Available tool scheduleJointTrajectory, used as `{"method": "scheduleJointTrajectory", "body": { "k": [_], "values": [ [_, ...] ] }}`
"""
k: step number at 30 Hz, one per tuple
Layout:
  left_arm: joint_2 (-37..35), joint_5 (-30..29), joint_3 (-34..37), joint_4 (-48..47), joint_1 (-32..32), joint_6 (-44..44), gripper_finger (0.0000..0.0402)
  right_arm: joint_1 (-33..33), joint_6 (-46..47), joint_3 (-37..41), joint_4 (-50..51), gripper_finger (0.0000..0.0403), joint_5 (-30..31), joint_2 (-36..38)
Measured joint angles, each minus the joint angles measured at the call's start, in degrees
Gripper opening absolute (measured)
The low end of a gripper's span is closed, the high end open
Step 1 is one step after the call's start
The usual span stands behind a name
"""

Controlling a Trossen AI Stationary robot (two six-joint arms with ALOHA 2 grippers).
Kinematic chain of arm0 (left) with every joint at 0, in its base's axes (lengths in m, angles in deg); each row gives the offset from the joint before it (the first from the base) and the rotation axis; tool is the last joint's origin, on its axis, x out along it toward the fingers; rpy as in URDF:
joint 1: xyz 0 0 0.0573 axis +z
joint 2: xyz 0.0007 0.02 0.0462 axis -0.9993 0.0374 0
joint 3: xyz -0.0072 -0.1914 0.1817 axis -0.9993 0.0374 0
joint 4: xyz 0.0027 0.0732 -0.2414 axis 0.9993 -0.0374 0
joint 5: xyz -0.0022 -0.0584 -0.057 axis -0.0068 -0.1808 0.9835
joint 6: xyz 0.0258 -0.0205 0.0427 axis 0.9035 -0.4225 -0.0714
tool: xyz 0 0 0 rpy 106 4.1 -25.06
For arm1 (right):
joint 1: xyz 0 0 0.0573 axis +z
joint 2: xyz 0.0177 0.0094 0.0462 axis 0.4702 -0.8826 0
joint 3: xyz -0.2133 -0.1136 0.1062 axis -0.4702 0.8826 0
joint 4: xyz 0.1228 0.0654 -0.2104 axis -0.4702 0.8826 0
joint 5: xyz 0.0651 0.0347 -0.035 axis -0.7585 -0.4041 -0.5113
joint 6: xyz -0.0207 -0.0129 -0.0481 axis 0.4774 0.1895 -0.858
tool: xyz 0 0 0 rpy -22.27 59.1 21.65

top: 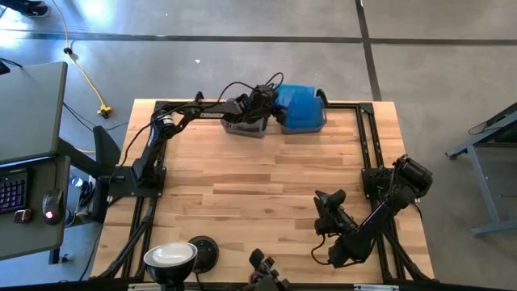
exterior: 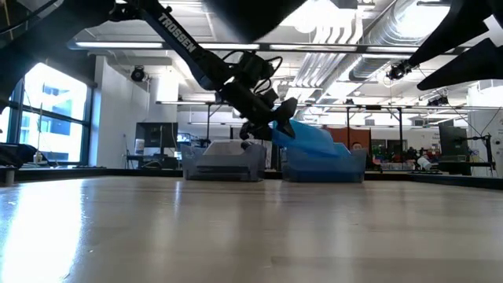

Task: Pick & place jewel cases by type
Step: Put the blue cd case into the right black bin, then return to Home Position

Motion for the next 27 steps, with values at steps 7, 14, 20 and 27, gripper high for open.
{"method": "scheduleJointTrajectory", "body": {
  "k": [7, 14, 20, 27],
  "values": [
    [0.2, 2.5, -3.2, 2.2, -0.7, -1.6, 0.0206, -0.2, 0.0, 0.0, -0.1, 0.0167, -0.6, 0.0],
    [0.1, -4.0, -5.7, -1.9, -2.9, -0.8, 0.0206, -1.0, 0.0, 0.0, -0.1, 0.0167, -0.5, 0.0],
    [-1.0, -4.4, -5.6, -7.3, -2.1, -0.7, 0.0206, -1.0, 0.0, 0.0, -0.1, 0.0167, -1.3, 0.0],
    [-10.2, -5.9, -5.7, -16.8, -1.4, 5.4, 0.0206, -1.0, 0.3, 0.0, 2.0, 0.0167, 0.4, 0.0]
  ]
}}
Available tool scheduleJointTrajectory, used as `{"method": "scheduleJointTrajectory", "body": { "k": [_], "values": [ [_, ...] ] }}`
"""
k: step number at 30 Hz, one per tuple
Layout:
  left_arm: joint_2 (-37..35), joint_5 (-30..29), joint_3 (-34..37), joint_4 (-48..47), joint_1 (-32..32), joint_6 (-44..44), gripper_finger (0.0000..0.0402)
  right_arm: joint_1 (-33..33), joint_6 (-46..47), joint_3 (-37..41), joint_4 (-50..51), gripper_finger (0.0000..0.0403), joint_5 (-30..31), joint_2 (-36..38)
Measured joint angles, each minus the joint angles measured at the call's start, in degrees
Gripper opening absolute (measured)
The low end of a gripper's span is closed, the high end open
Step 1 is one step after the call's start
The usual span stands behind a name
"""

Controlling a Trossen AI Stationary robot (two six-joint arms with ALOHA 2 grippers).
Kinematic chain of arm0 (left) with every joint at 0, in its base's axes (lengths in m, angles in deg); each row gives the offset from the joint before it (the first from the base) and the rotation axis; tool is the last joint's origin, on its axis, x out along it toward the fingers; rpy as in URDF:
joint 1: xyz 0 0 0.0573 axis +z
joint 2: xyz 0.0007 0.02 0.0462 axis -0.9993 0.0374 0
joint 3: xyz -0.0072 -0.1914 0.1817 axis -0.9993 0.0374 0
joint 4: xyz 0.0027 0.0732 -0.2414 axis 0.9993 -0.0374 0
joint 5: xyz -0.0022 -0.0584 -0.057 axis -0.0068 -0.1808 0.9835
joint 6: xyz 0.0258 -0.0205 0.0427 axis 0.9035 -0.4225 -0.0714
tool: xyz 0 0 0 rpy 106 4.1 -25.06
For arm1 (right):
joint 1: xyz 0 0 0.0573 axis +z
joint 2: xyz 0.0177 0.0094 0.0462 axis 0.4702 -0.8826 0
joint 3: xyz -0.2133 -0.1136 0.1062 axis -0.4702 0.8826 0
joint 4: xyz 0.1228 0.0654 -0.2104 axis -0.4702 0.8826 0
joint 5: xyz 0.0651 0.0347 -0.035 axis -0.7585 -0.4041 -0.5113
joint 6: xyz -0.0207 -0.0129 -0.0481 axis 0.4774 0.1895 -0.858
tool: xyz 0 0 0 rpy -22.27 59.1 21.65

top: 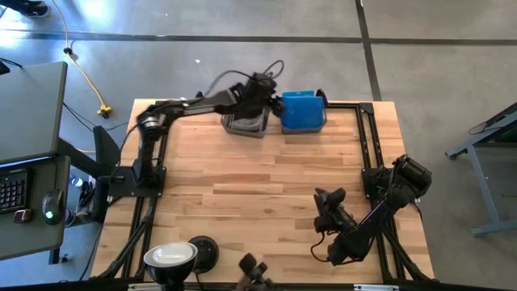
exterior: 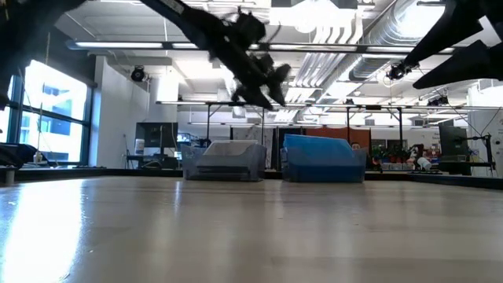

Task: Pick & place jewel cases by type
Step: Return to Home Position

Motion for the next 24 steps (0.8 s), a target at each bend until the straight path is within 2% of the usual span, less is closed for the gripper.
{"method": "scheduleJointTrajectory", "body": {
  "k": [5, 9, 13, 17, 20, 24],
  "values": [
    [-11.8, 2.3, 0.0, -14.7, 0.3, 8.9, 0.0206, 0.0, 1.0, 0.0, 3.5, 0.0167, 0.0, 0.4],
    [-21.2, 6.5, 0.0, -27.3, 0.1, 7.3, 0.0206, -0.5, -2.9, 0.2, 3.6, 0.0166, 3.8, 4.9],
    [-30.9, 10.3, 0.0, -37.7, 0.1, 4.6, 0.0206, -1.6, -5.2, 1.1, 3.7, 0.0157, 8.3, 14.0],
    [-39.1, 9.3, 0.4, -46.3, -2.8, 4.8, 0.0206, -3.8, -1.2, 3.6, 3.6, 0.015, 7.9, 27.4],
    [-45.3, 6.4, 5.3, -46.2, -8.8, 4.9, 0.0206, -5.3, 2.3, 8.0, -1.7, 0.0151, 9.0, 38.8],
    [-53.1, 1.9, 20.2, -37.5, -19.2, 6.1, 0.0206, -6.7, -2.6, 17.8, -22.5, 0.0149, 11.3, 53.1]
  ]
}}
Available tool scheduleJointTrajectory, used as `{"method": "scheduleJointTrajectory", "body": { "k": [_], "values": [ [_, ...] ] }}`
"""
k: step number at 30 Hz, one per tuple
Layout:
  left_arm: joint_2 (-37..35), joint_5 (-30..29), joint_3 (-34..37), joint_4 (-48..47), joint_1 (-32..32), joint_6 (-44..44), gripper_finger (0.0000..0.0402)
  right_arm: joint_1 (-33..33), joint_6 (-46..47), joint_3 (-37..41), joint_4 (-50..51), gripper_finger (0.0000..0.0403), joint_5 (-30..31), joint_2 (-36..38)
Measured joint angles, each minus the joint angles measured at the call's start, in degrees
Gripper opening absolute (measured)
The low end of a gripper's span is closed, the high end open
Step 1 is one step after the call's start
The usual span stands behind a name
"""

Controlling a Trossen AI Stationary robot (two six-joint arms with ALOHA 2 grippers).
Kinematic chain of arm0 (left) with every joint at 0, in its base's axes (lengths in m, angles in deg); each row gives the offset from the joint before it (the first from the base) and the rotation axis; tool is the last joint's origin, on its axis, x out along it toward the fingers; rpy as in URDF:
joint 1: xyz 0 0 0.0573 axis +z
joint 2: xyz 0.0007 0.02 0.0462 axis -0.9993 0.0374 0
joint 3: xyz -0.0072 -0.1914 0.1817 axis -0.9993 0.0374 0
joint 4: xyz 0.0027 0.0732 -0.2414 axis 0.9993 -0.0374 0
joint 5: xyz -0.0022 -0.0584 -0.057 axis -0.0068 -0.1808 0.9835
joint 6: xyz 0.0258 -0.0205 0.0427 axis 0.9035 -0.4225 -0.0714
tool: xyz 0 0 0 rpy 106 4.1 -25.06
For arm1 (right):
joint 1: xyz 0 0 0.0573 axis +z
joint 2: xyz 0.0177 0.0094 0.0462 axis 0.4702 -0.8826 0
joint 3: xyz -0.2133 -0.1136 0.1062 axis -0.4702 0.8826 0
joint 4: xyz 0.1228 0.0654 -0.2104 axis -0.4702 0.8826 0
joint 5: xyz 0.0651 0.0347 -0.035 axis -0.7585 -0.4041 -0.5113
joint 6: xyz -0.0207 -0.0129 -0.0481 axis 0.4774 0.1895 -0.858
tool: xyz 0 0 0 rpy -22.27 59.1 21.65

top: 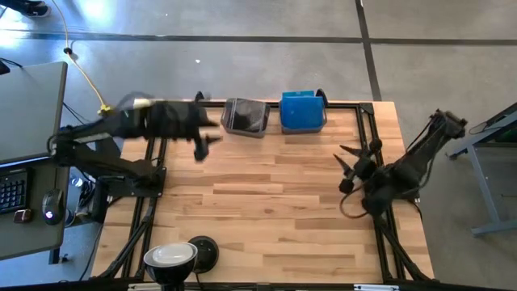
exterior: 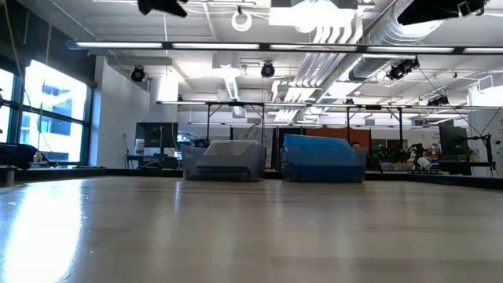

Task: Pick & place jewel cases by type
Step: Return to Home Position

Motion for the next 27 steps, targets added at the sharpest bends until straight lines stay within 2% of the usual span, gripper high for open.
{"method": "scheduleJointTrajectory", "body": {
  "k": [3, 5, 9, 12, 15, 16, 20, 22, 27],
  "values": [
    [-6.0, -2.4, 14.4, 10.6, -6.0, -0.5, 0.0206, -0.1, -12.0, 8.4, -14.8, 0.0148, 0.4, 8.5],
    [-10.8, -3.7, 22.6, 15.5, -8.1, -2.1, 0.0206, -0.1, -19.5, 13.0, -23.2, 0.0148, -1.3, 13.6],
    [-21.2, -6.3, 35.0, 23.6, -8.7, -5.2, 0.0206, -0.1, -33.0, 19.3, -36.5, 0.0148, -12.0, 24.0],
    [-28.3, -0.6, 42.0, 33.0, -8.7, -1.7, 0.0206, -0.1, -43.6, 23.7, -49.0, 0.0147, -22.1, 32.0],
    [-34.1, 8.0, 47.5, 39.4, -8.7, 6.4, 0.0206, -0.1, -55.0, 29.5, -60.9, 0.0145, -29.1, 39.2],
    [-36.0, 8.9, 48.7, 40.4, -8.7, 9.0, 0.0206, -0.1, -58.1, 31.6, -63.9, 0.0145, -30.6, 41.4],
    [-43.5, 6.3, 52.5, 43.6, -8.7, 12.2, 0.0206, -0.1, -66.4, 39.4, -73.8, 0.0144, -36.6, 49.8],
    [-46.5, 6.7, 54.1, 43.4, -8.6, 13.0, 0.0206, -0.1, -69.1, 42.5, -76.2, 0.0144, -39.6, 53.7],
    [-51.2, 9.1, 59.2, 47.2, -8.6, 19.0, 0.0206, -0.8, -73.4, 44.9, -81.6, 0.0144, -40.6, 53.2]
  ]
}}
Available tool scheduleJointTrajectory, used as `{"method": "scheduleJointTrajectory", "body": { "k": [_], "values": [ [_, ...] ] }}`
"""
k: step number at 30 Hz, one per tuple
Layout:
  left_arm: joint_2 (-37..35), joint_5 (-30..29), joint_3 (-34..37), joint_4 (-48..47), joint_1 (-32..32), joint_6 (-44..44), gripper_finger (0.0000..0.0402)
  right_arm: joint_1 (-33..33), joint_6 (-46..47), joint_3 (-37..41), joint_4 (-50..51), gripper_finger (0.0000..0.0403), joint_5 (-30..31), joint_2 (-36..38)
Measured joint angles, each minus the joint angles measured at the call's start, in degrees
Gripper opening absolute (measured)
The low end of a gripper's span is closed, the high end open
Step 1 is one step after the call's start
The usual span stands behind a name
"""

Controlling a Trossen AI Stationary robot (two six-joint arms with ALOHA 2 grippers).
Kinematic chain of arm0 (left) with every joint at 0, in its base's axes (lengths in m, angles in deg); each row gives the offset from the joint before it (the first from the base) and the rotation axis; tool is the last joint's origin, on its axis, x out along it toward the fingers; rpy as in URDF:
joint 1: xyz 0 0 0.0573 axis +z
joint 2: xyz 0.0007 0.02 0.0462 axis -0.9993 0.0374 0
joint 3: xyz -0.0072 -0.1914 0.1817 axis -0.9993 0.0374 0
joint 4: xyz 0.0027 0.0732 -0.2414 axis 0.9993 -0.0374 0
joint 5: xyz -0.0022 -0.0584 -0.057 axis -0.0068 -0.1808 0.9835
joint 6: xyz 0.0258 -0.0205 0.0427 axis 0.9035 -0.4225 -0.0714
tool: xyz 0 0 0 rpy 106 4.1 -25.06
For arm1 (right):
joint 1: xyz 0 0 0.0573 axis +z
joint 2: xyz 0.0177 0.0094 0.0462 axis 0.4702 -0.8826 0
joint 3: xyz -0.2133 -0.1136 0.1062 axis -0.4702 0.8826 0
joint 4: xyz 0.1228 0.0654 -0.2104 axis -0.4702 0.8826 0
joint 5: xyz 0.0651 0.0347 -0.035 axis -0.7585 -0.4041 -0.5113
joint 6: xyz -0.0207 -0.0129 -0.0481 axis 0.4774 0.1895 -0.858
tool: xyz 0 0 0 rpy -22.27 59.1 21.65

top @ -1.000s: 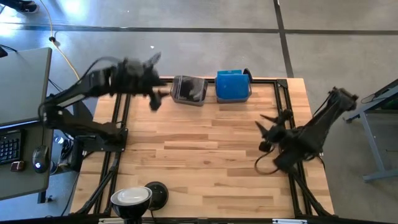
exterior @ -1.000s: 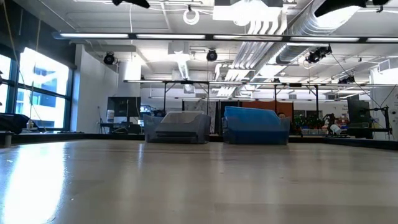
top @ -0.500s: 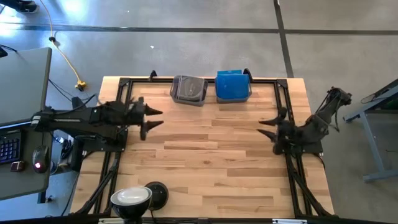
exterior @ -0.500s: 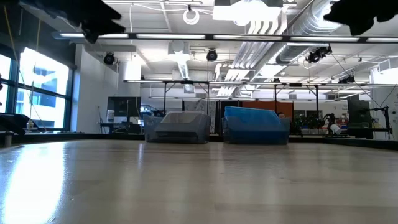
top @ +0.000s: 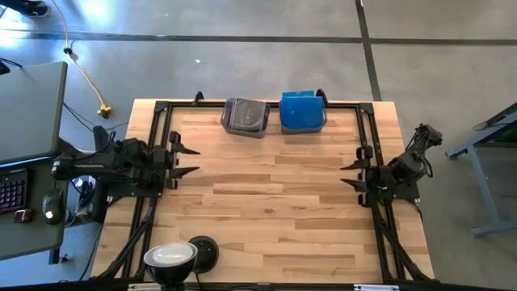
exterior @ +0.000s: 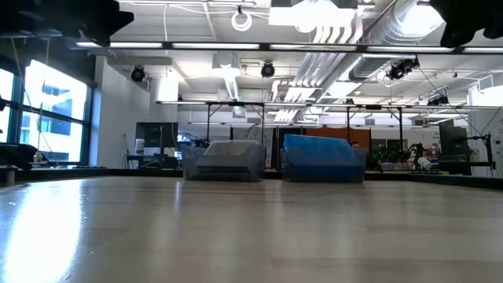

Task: Pick & place jewel cases by type
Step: Return to Home Position

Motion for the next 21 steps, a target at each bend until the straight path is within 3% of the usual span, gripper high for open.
{"method": "scheduleJointTrajectory", "body": {
  "k": [6, 12, 17, 21],
  "values": [
    [-4.2, -2.5, 6.2, 2.5, 2.4, -3.2, 0.0206, -2.9, -0.9, 0.3, 3.2, 0.0144, -3.2, 0.5],
    [-5.7, 3.1, 13.7, 8.0, 7.2, -9.6, 0.0206, -6.7, 4.6, 0.3, 10.1, 0.0144, -7.8, 0.5],
    [-5.2, 4.8, 13.7, 6.7, 9.5, -10.7, 0.0206, -8.7, 8.1, 0.3, 13.9, 0.0144, -12.7, 0.4],
    [-5.2, 9.5, 13.8, 6.3, 9.4, -9.7, 0.0206, -9.1, 8.5, 0.3, 15.9, 0.0146, -13.0, 0.4]
  ]
}}
